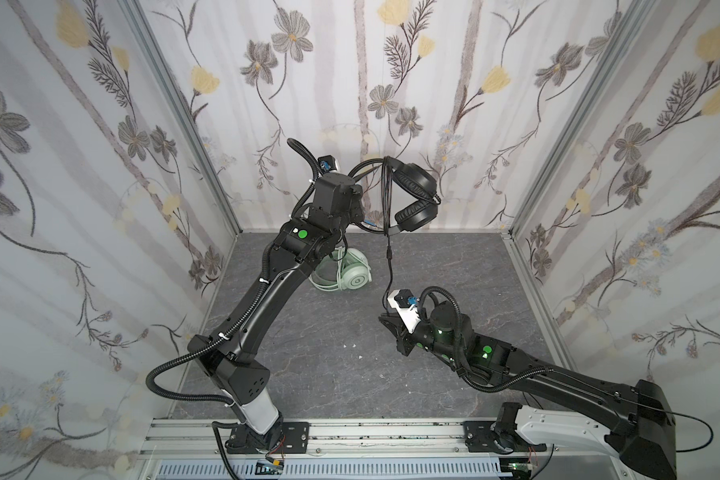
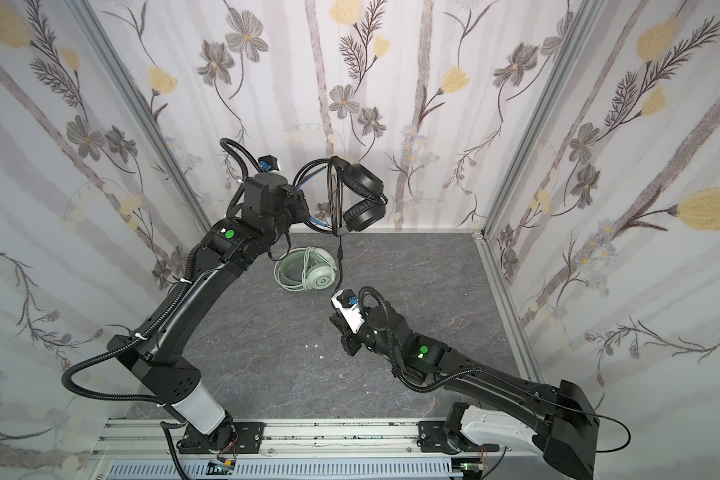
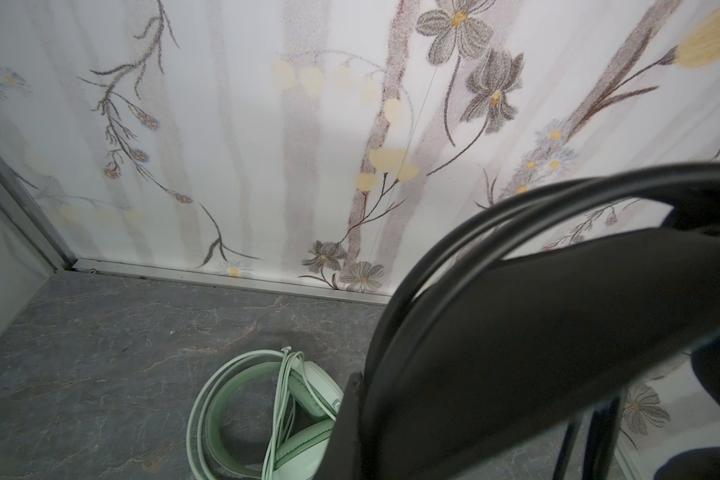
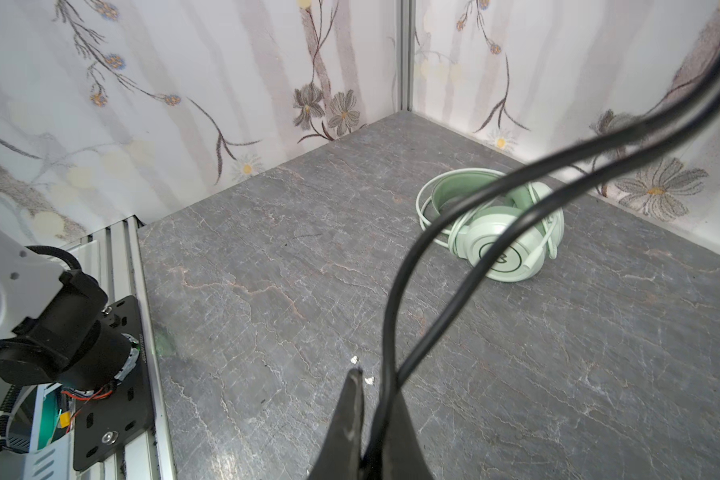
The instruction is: Wrap the headphones
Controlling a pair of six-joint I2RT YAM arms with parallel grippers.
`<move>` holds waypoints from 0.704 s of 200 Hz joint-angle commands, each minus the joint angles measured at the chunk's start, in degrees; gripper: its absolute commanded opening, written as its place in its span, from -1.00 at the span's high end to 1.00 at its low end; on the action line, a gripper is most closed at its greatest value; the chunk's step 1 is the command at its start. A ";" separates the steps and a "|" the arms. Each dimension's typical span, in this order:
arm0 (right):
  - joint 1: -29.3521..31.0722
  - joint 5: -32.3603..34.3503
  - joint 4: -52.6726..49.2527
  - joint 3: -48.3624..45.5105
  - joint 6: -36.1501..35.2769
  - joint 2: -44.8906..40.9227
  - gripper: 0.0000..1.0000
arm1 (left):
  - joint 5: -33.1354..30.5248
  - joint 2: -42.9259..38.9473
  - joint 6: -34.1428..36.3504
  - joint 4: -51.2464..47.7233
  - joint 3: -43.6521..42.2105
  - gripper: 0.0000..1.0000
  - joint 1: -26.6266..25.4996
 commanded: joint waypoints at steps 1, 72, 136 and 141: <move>0.12 -1.83 -0.71 1.25 -1.08 -0.89 1.00 | -3.28 0.59 0.35 6.47 -1.08 1.00 0.18; 0.48 -4.92 -5.98 5.57 -5.63 -2.74 1.00 | -4.65 2.65 3.15 5.62 -5.15 1.00 0.09; 0.48 -3.01 -10.88 14.35 -9.60 -1.38 1.00 | -4.81 1.90 7.96 5.47 -10.17 1.00 -1.40; 0.41 -2.55 -11.56 15.21 -10.24 -1.18 1.00 | -4.70 1.78 8.51 5.33 -10.51 1.00 -1.58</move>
